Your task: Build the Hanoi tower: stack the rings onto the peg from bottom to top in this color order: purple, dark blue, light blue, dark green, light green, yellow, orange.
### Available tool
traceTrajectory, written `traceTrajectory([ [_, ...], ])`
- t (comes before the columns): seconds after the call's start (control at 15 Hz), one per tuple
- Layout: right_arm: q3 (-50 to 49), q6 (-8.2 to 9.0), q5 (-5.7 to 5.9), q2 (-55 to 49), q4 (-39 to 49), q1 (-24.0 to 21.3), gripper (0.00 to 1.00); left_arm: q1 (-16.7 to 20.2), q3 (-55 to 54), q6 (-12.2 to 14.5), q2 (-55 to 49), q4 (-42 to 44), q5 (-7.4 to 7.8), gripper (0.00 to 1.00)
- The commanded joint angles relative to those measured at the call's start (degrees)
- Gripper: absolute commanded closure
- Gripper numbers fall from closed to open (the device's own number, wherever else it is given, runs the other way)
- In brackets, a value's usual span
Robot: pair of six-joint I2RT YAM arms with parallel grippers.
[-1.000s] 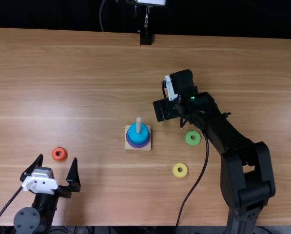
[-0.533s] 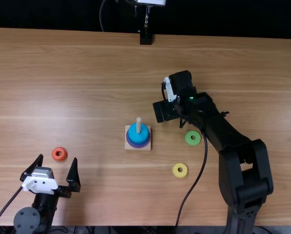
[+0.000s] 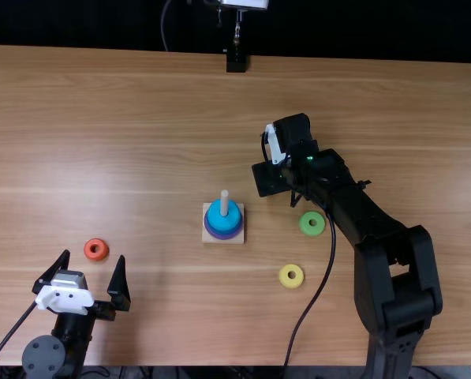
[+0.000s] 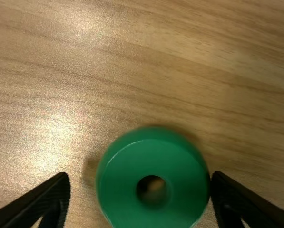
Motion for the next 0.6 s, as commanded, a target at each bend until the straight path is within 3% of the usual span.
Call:
traceTrajectory([
  [0.0,1.48,-0.22,0.6,1.03,-0.14,-0.64,0.61,0.76,-1.85,0.27,-0.71,-0.21,0.98,0.0],
  [0.2,1.66,-0.75,0.6,1.38,-4.68,-0.73,0.65,0.76,-1.85,0.27,-0.71,-0.21,0.98,0.0],
  [0.33,1.66,-1.49,0.6,2.0,-5.41,-0.64,0.77,0.76,-1.85,0.27,-0.71,-0.21,0.98,0.0],
  [0.4,1.57,-2.54,0.6,1.91,-5.52,-0.64,0.9,0.76,-1.85,0.27,-0.71,-0.21,0.98,0.0],
  [0.53,1.57,-4.54,0.49,1.91,-5.52,-0.64,1.0,0.76,-1.85,0.27,-0.71,-0.21,0.98,0.0],
])
